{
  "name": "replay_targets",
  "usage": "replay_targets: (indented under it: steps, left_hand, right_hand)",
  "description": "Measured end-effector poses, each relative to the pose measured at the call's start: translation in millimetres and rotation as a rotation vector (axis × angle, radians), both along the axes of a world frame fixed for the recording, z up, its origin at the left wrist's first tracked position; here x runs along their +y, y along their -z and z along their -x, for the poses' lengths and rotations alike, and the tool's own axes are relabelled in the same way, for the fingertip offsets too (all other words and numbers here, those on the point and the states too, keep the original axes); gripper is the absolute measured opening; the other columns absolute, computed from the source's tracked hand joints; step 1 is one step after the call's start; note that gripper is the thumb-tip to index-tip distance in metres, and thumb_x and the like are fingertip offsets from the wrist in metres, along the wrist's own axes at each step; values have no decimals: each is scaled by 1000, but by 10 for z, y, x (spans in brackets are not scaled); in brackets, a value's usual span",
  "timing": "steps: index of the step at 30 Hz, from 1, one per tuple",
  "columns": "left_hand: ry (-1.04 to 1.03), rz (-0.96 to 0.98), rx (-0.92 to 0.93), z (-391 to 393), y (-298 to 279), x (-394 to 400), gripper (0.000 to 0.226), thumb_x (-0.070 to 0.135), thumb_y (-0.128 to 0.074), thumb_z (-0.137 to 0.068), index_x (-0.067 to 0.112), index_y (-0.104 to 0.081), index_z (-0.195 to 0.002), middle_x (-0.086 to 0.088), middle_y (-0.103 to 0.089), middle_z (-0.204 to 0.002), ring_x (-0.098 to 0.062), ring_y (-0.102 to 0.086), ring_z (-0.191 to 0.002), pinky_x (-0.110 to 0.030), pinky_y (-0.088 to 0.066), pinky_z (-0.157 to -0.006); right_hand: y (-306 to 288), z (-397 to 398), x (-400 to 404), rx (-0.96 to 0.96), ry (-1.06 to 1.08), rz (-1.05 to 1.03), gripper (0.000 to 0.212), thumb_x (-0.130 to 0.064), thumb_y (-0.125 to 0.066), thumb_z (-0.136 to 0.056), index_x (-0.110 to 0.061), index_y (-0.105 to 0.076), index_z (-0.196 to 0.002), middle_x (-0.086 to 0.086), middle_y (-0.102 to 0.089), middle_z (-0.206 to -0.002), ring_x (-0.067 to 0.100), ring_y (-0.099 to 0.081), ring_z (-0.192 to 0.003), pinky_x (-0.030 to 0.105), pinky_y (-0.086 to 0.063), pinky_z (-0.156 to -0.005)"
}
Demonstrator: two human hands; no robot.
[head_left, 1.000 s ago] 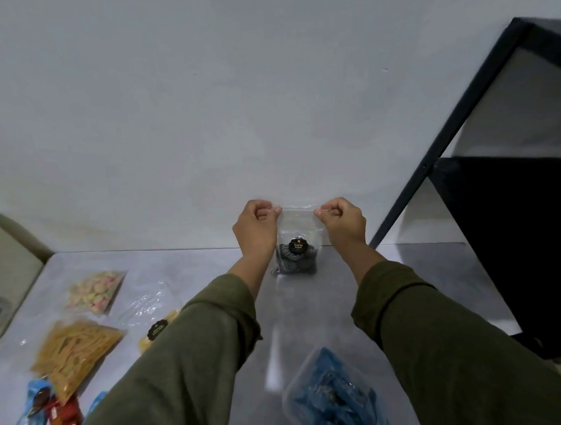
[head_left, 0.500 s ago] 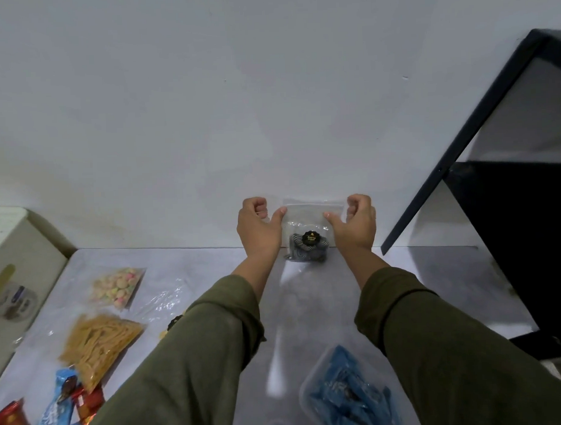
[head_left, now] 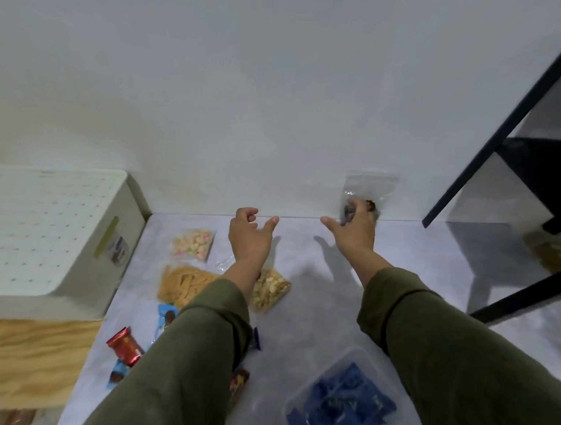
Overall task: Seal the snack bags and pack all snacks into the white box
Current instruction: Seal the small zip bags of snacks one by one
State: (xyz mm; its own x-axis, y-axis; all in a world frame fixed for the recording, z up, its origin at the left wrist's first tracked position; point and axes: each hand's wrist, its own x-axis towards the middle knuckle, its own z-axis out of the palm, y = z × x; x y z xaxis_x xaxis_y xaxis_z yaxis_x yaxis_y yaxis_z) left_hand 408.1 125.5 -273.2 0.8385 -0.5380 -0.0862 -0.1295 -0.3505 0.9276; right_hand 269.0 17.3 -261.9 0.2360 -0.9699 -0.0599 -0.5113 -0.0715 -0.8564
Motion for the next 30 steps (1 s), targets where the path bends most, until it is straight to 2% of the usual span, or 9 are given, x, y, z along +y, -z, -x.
replay_targets:
  steps: [4, 8, 12, 17, 21, 25, 28, 30]
  left_hand:
    - [38, -176, 16, -280, 317, 573, 51, 35, -70, -82, 11, -49, -122, -12, -53, -125, -25, -53, -112, -32, -42, -87]
    - [78, -302, 3, -400, 601, 855, 51, 39, -69, -81, 15, -50, -122, -12, -53, -124, -28, -51, -117, -36, -42, -93]
    - [143, -386, -114, -519, 778, 821, 47, 35, -67, -83, 15, -51, -123, -9, -55, -125, -25, -49, -118, -34, -41, -94]
    - [159, -460, -275, -589, 933, 603, 51, 31, -70, -82, 13, -50, -125, -12, -56, -122, -27, -51, -115, -32, -43, -91]
    - [165, -583, -284, -664, 989, 453, 52, 26, -68, -84, 12, -44, -129, -15, -54, -121, -31, -50, -115, -37, -45, -88]
    - [169, -643, -309, -700, 1009, 338, 41, 23, -64, -86, 13, -50, -124, -12, -62, -114, -30, -55, -110, -38, -47, -88]
    - [130, -573, -262, -693, 973, 285, 25, 16, -60, -88, 18, -61, -112, 1, -69, -97, -23, -61, -102, -39, -47, -93]
    - [137, -532, -228, -671, 909, 258, 21, 10, -59, -87, 21, -63, -105, 11, -64, -82, -18, -61, -97, -43, -45, -95]
  right_hand:
    - [256, -277, 606, 56, -180, -72, 65, -28, -74, -79, -20, -39, -133, 13, -42, -133, 20, -49, -117, 22, -35, -87]
    - [554, -500, 885, 143, -307, -106, 67, -30, -75, -78, -22, -39, -134, 14, -45, -132, 25, -49, -121, 31, -41, -95]
    - [788, -714, 885, 217, -385, -72, 64, -32, -74, -78, -22, -41, -133, 11, -49, -131, 25, -50, -118, 27, -40, -90]
    - [1024, -999, 734, 293, -428, -73, 65, -34, -74, -78, -26, -40, -133, 9, -49, -131, 25, -51, -116, 30, -43, -90]
    - [1104, -1119, 637, 322, -470, -83, 65, -32, -72, -80, -25, -38, -135, 10, -49, -129, 25, -51, -116, 30, -42, -91]
    - [1103, -1144, 530, 283, -482, -134, 64, -30, -72, -81, -26, -37, -135, 8, -55, -117, 21, -54, -105, 30, -43, -86]
    - [1044, -1124, 452, 239, -496, -162, 63, -25, -70, -82, -31, -37, -135, 1, -59, -97, 16, -58, -90, 28, -48, -81]
    - [946, -1092, 402, 206, -506, -139, 57, -19, -69, -83, -28, -41, -133, -2, -57, -83, 11, -56, -79, 23, -45, -73]
